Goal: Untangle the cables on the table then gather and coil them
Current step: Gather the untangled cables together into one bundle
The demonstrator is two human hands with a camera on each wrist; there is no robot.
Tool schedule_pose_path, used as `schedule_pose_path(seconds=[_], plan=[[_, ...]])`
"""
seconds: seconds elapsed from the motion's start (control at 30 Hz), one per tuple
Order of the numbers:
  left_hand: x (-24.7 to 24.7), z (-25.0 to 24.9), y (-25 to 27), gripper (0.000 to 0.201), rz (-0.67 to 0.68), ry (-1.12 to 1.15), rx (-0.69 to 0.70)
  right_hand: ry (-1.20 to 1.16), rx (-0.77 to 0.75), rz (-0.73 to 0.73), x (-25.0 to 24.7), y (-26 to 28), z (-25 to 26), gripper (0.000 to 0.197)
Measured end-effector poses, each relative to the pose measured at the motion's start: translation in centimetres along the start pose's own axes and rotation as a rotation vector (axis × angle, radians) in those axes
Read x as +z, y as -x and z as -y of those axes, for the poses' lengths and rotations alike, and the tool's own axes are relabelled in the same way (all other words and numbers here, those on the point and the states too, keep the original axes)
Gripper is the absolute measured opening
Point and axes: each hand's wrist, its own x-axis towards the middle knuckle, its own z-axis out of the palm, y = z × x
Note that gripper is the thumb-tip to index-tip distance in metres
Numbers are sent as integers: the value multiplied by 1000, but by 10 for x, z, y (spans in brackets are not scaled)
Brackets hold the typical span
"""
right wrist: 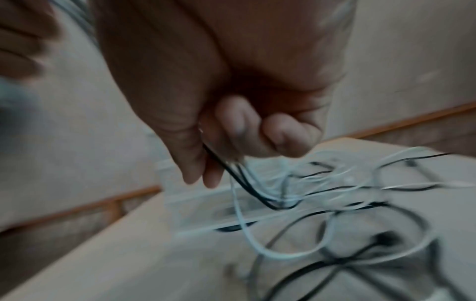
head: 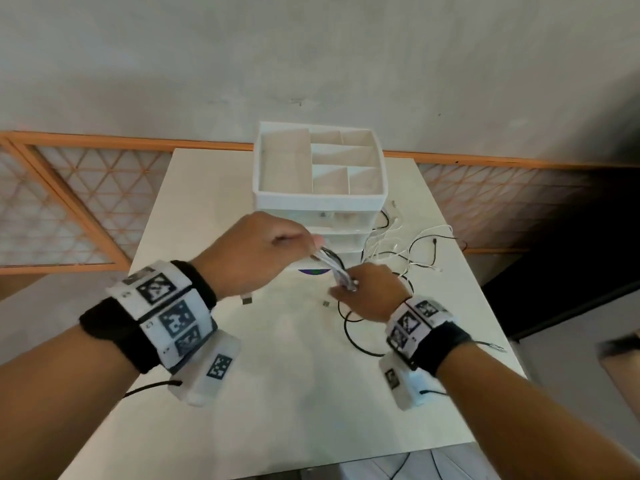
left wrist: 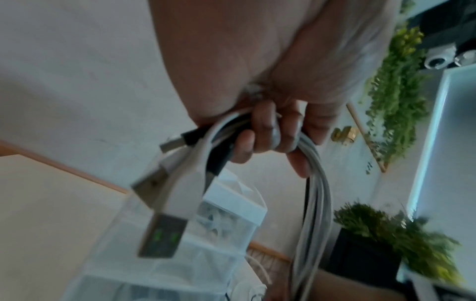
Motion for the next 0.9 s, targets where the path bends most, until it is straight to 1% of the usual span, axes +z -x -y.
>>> schedule_pose_path(seconds=[0.03, 0.07, 0.1, 0.13, 0.17, 0.2, 0.23, 0.27, 0.3, 0.33, 0.37, 0.4, 0.43, 0.47, 0.5, 0.53, 0.57, 0.6, 0.67, 0.8, 0.87, 0.9], plan=[[-6, 2, 2, 35, -26, 53, -12, 38, 65, 18, -9, -5, -12, 30], [-12, 3, 4, 34, -26, 70, -30, 51, 125, -11, -22, -10, -23, 23], [-15, 9, 5, 32, 6, 22, -52, 12, 180, -116, -37, -13, -32, 13], [-16, 15, 7, 30, 73, -76, -82, -80, 216, -278, -52, -15, -40, 9], [-13, 25, 7, 32, 154, -204, -116, -191, 201, -449, -63, -18, -44, 16], [-7, 35, 6, 35, 217, -323, -157, -289, 145, -532, -71, -22, -46, 26], [0, 46, 6, 36, 228, -389, -196, -368, 76, -512, -75, -23, -44, 41], [8, 55, 6, 34, 183, -396, -236, -413, 17, -425, -73, -22, -42, 60], [14, 61, 5, 34, 105, -362, -274, -422, -19, -338, -65, -22, -44, 76], [19, 63, 5, 34, 14, -319, -303, -414, -16, -298, -53, -21, -48, 87], [22, 64, 3, 36, -64, -260, -322, -395, 20, -306, -39, -18, -54, 89], [25, 64, 1, 36, -110, -208, -340, -364, 100, -330, -24, -16, -61, 86], [27, 64, -2, 36, -124, -167, -354, -307, 199, -316, -8, -13, -70, 80], [28, 63, -5, 36, -133, -131, -360, -205, 292, -219, 10, -11, -78, 76], [29, 61, -9, 36, -145, -94, -361, -85, 351, -70, 27, -8, -85, 77], [31, 61, -13, 36, -154, -57, -360, -2, 372, 77, 42, -6, -89, 80], [32, 60, -16, 36, -161, -27, -358, 35, 364, 183, 56, -5, -89, 82], [34, 60, -19, 36, -162, -13, -356, 46, 341, 237, 66, -4, -86, 83], [38, 60, -21, 37, -152, 7, -359, 55, 261, 244, 81, -4, -73, 79], [43, 61, -21, 36, -147, 39, -367, 147, 14, 279, 103, 5, -32, 69], [41, 57, -20, 35, -128, 27, -360, 165, -88, 285, 117, 10, -13, 60], [40, 55, -19, 35, -116, 5, -349, 165, -119, 254, 124, 11, -6, 53]])
